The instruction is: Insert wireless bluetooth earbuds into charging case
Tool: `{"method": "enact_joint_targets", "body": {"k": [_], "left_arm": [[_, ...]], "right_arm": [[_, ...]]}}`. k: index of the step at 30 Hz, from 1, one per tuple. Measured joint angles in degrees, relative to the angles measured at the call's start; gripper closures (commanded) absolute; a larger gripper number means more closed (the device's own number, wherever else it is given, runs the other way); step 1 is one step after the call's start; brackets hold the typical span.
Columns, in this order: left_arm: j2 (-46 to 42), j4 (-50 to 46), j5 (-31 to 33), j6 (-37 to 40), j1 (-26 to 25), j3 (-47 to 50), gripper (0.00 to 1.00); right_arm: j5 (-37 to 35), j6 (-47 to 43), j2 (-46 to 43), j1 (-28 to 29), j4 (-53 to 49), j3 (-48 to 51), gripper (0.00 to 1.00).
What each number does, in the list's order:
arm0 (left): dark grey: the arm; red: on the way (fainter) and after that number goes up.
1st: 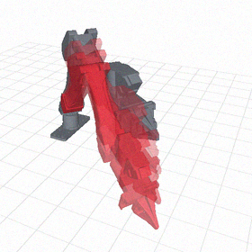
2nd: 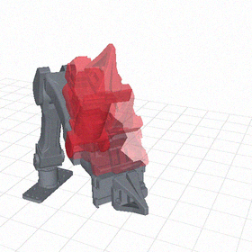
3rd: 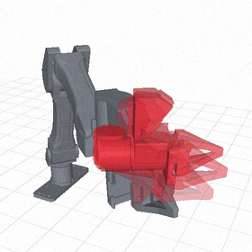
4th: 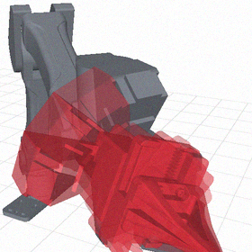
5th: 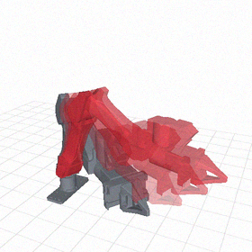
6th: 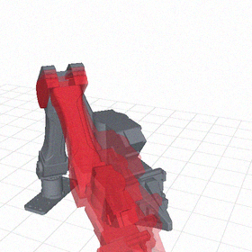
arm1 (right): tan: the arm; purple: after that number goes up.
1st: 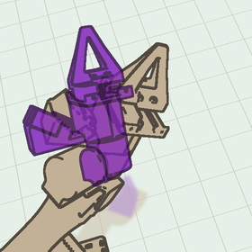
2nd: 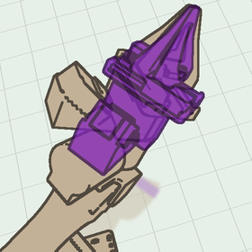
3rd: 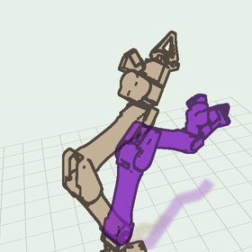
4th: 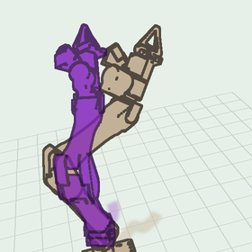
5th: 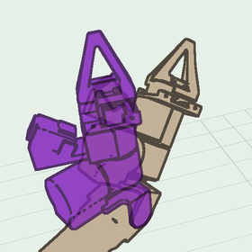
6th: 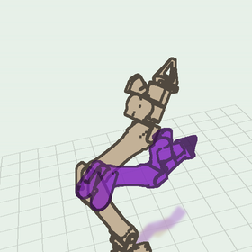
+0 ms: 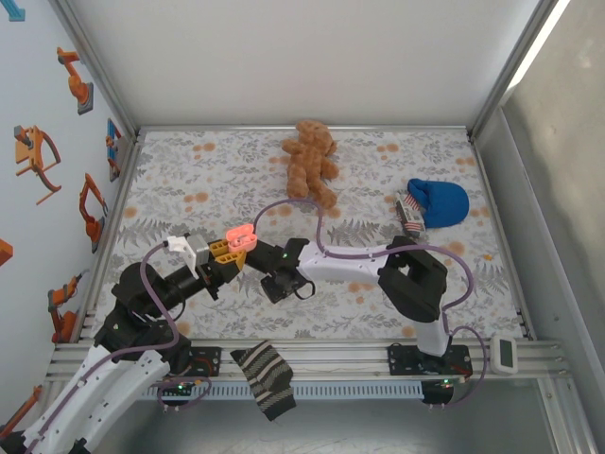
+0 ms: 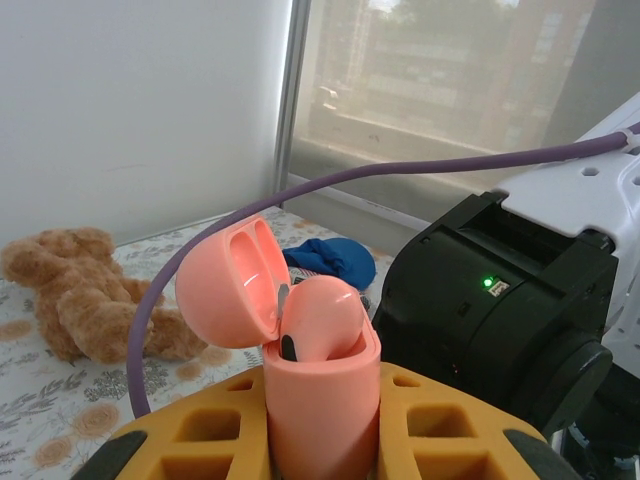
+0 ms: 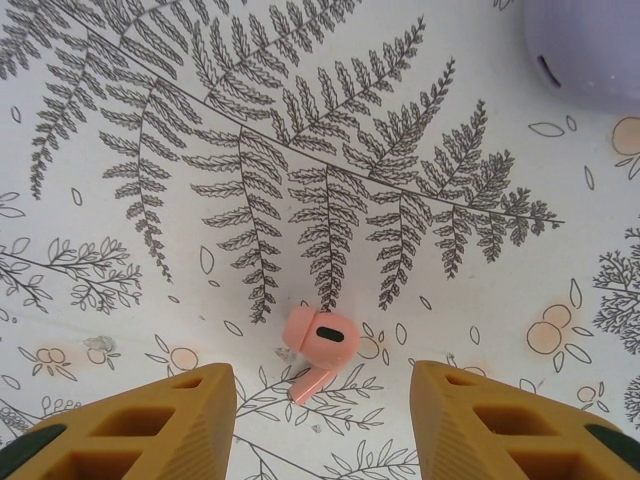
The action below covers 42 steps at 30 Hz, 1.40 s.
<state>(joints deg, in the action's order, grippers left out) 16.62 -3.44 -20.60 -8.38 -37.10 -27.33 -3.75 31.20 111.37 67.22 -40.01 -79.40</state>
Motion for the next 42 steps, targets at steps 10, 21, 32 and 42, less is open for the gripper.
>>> {"method": "enact_joint_targets", "body": {"k": [10, 21, 32, 42], "left_arm": [[-0.37, -0.02, 0.00, 0.00, 0.00, 0.00, 1.00], [-0.37, -0.02, 0.00, 0.00, 0.00, 0.00, 1.00], [-0.37, -0.02, 0.00, 0.00, 0.00, 0.00, 1.00], [-0.37, 0.00, 0.00, 0.00, 0.00, 0.00, 1.00]], "right_arm": [[-0.24, 0.24, 1.86, 0.00, 0.37, -0.31, 0.54], [-0.22, 0.85, 3.32, 0.00, 1.33, -0.33, 0.57], [-0.15, 1.57, 4.44, 0.00, 1.90, -0.61, 0.62], [-0.26, 1.51, 4.70, 0.00, 1.64, -0.87, 0.68]]}}
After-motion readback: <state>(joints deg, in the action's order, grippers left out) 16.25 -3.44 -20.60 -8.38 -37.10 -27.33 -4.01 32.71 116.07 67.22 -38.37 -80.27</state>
